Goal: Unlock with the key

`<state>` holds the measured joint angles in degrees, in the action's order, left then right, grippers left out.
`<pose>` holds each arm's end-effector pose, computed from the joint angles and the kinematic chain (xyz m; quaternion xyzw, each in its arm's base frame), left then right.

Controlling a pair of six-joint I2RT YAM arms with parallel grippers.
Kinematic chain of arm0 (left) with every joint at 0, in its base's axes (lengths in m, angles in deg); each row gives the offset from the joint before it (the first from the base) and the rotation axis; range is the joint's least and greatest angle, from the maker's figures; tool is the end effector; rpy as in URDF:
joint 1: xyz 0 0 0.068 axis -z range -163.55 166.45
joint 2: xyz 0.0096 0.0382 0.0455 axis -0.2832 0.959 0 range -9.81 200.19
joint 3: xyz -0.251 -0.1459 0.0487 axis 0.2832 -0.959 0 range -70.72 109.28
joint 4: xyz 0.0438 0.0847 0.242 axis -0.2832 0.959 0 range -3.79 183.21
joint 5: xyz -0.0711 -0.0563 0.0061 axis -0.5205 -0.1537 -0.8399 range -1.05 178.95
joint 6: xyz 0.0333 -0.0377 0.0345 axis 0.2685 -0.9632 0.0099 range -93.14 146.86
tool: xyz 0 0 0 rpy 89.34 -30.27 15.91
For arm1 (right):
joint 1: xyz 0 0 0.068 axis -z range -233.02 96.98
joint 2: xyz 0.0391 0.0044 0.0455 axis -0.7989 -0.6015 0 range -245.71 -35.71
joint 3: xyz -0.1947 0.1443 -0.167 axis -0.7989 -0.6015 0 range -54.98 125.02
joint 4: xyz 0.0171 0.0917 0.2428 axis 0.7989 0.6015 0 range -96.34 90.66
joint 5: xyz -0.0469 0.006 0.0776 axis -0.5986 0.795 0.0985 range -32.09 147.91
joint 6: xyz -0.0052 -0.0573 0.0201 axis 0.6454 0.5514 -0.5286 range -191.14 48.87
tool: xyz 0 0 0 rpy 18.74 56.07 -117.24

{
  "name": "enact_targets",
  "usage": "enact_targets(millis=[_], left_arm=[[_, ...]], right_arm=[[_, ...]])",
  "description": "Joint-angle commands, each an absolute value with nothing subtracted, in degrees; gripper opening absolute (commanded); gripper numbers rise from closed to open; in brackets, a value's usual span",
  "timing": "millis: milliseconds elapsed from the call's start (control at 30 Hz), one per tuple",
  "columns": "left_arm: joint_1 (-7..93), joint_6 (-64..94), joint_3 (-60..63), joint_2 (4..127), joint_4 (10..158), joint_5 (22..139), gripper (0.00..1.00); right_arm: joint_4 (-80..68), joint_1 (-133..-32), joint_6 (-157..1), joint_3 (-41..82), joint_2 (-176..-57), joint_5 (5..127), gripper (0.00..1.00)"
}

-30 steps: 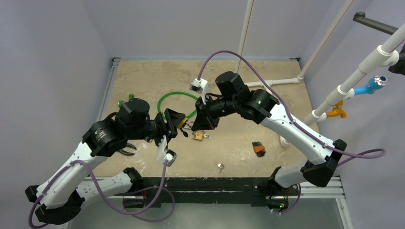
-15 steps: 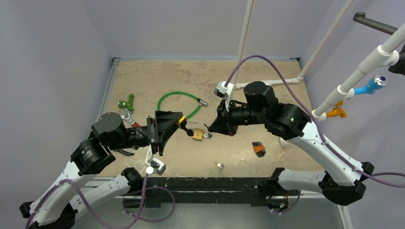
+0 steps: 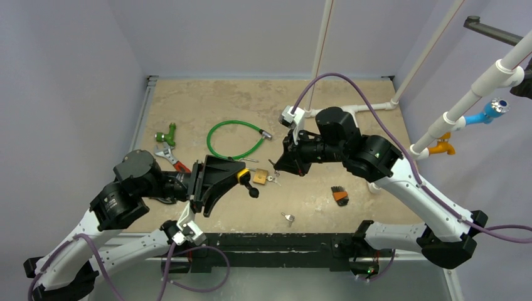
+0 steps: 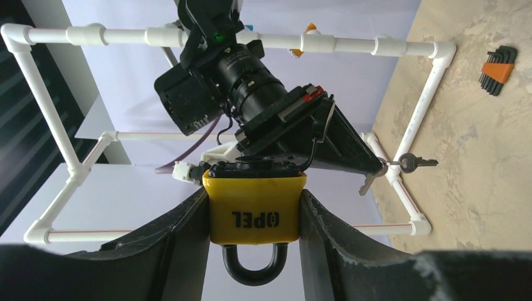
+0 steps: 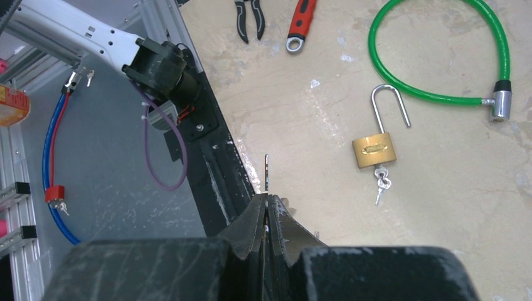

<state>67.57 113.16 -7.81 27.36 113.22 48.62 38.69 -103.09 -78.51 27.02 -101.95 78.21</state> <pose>0.0361 -0.0916 0.4438 0.7127 0.0190 -0.0366 0.7002 0.1320 0.1825 0.4423 -0.3921 0.7586 0.3725 0.3633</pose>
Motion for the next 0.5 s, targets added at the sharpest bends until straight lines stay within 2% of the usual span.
enact_targets(millis=[0,467], left_arm=[[69.6,115.5,-4.1,28.0,108.3,46.4,0.0],[70.9,120.6,-4.1,28.6,110.3,47.8,0.0]], right_arm=[[36.9,-102.9,-77.3,27.7,-101.0,77.0,0.0],[36.7,-102.9,-77.6,28.2,-100.5,77.1,0.0]])
